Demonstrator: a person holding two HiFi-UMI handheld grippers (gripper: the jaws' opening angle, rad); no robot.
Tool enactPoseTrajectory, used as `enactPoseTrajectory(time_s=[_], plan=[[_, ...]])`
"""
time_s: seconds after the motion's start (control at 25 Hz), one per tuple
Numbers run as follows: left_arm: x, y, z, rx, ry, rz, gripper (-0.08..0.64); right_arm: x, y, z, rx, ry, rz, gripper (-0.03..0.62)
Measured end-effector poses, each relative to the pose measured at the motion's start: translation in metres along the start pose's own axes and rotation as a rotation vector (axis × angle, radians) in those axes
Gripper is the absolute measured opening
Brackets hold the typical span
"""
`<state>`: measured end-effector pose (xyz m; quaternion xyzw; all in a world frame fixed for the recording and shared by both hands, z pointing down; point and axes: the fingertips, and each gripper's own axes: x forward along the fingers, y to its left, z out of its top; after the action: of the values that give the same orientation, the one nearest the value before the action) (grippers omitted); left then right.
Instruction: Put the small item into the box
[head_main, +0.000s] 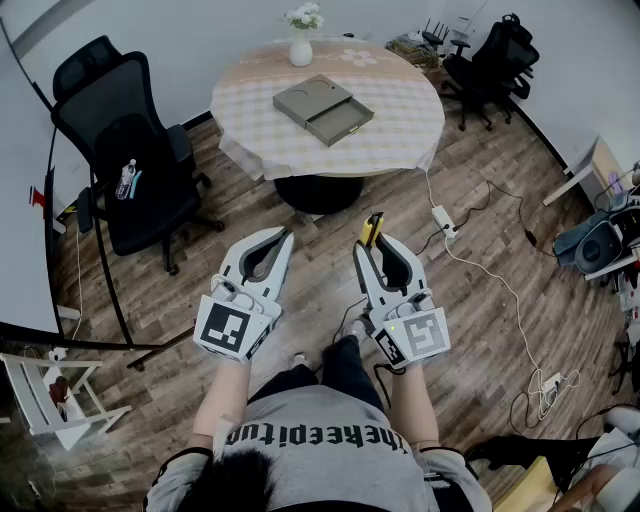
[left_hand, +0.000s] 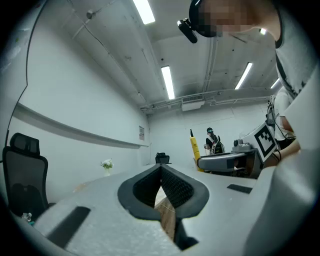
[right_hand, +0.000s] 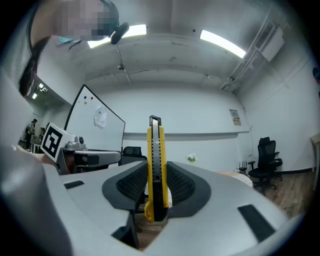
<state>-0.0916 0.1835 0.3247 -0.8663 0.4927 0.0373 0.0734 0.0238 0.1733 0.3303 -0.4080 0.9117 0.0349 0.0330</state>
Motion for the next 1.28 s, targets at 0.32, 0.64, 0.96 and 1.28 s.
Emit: enactPoseTrajectory(time_s=[0.32,0.64,0.96,1.28], plan=[[-0.002,-0.001,0.002,0.001,-0.004,-0.002,0.014,0.0,0.007,0.004,-0.001,-0.008,0.002,0.121],[0.008,0.002,-0.001,-0.002,0.0,0.006,0.014,0.004,-0.002,0.005,0.002,-0.012,0.005,0.121],[0.036,0.004,-0.003,0.003,0.003,0.027,0.014,0.016,-0.027,0.005,-0.01,-0.008,0.029,0.121],[0.086,0.007,-0.001,0.003,-0.001,0.071,0.014,0.038,-0.077,0.014,0.011,-0.017,0.072,0.121]])
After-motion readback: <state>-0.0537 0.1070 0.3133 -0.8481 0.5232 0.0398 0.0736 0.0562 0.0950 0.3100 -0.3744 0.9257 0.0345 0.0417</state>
